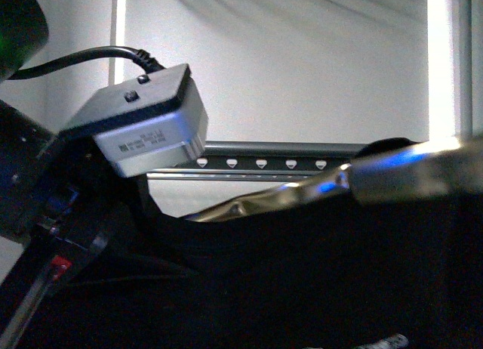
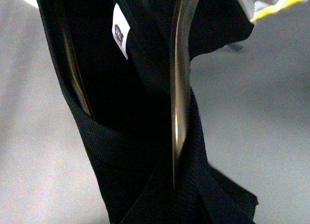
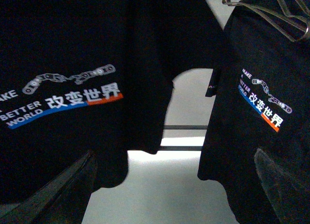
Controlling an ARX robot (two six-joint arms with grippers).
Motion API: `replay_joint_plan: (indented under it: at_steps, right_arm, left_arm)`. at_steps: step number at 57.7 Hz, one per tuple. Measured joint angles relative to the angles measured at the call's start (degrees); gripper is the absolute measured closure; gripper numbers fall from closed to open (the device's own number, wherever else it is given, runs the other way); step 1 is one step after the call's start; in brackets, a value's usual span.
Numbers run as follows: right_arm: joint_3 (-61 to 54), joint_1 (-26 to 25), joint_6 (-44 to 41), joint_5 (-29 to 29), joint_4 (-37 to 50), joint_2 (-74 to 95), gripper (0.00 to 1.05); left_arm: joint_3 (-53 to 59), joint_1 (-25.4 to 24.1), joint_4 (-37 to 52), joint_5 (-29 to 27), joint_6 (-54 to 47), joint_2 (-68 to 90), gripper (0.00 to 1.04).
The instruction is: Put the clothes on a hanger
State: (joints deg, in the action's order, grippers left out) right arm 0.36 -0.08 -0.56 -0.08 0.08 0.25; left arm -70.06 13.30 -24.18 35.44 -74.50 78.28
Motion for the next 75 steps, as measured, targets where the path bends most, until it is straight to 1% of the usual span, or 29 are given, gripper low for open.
replay_joint_plan:
  at_steps: [5, 8, 13, 38, 40, 41, 42, 44, 46, 48, 49, 53, 58, 61, 63, 64, 67, 69, 70, 75]
  right_arm:
    - [0.00, 0.00, 0.00, 0.00, 0.00, 0.00, 0.07]
    - [0.00, 0.00, 0.00, 0.00, 0.00, 0.00, 0.07]
    - [0.00, 0.00, 0.00, -0.02, 0.00, 0.00, 0.07]
    - [0.00, 0.00, 0.00, 0.00, 0.00, 0.00, 0.07]
    - [0.09, -0.39, 0.48, -1.64, -0.50, 0.35, 0.07]
    - [0.94, -1.64, 1.05, -5.84, -2.49, 1.29, 0.07]
    - [1.42, -2.54, 1.14, -8.35, -3.61, 2.01, 0.07]
    - [3.37, -6.75, 0.66, -18.32, -5.57, 6.64, 0.07]
    - [4.31, -8.74, 0.17, -22.64, -5.20, 9.18, 0.07]
    - [6.08, -11.89, -2.36, -28.92, -2.97, 13.88, 0.07]
    - [6.93, -12.98, -3.91, -30.71, -1.33, 16.00, 0.07]
    - [8.98, -13.86, -8.55, -32.24, 3.69, 20.61, 0.07]
    - [11.28, -13.75, -15.17, -32.70, 8.35, 24.52, 0.07]
    - [13.00, -13.33, -22.27, -32.26, 11.93, 27.36, 0.07]
    - [14.60, -13.03, -28.13, -32.22, 15.34, 30.10, 0.07]
    - [15.54, -12.81, -32.50, -32.22, 16.66, 31.52, 0.07]
    - [18.18, -12.33, -40.11, -32.13, 18.23, 34.75, 0.07]
    - [19.26, -12.11, -42.12, -32.15, 18.69, 35.98, 0.07]
    - [20.33, -11.89, -45.24, -32.13, 19.17, 37.16, 0.07]
    - [24.44, -10.95, -53.22, -32.04, 20.74, 41.40, 0.07]
  left_arm:
    - [-1.03, 1.22, 0.79, -1.79, -7.56, 1.33, 1.00]
    - [-1.03, 1.77, 4.07, -2.43, -9.81, 1.97, 1.00]
    - [-1.03, 1.97, 5.97, -2.47, -11.63, 2.27, 1.00]
    - [-1.03, 2.05, 6.14, -2.89, -13.18, 2.29, 1.00]
    - [-1.03, 2.05, 6.14, -2.91, -13.22, 2.29, 1.00]
    - [-1.03, 2.05, 6.14, -2.91, -13.25, 2.29, 1.00]
    - [-1.03, 2.05, 6.14, -2.91, -13.27, 2.29, 1.00]
    - [-1.03, 2.01, 6.14, -2.97, -13.29, 2.29, 1.00]
    - [-1.03, 2.01, 6.14, -3.08, -13.31, 2.29, 1.00]
    - [-1.03, 2.08, 6.14, -3.10, -13.44, 2.29, 1.00]
    - [-1.03, 2.16, 6.14, -3.06, -13.46, 2.29, 1.00]
    - [-1.03, 2.21, 6.14, -2.86, -13.68, 2.29, 1.00]
    - [-1.03, 2.14, 6.14, -2.89, -13.70, 2.29, 1.00]
    - [-1.03, 2.05, 6.14, -2.93, -13.70, 2.29, 1.00]
    - [-1.03, 2.03, 6.14, -2.91, -13.70, 2.29, 1.00]
    - [-1.03, 2.03, 6.14, -2.91, -13.70, 2.29, 1.00]
    - [-1.03, 2.05, 6.14, -2.91, -13.70, 2.29, 1.00]
    - [-1.03, 2.10, 6.14, -2.89, -13.70, 2.29, 1.00]
    - [-1.03, 2.10, 6.14, -2.86, -13.70, 2.29, 1.00]
    - [-1.03, 2.16, 6.14, -2.84, -13.70, 2.29, 1.00]
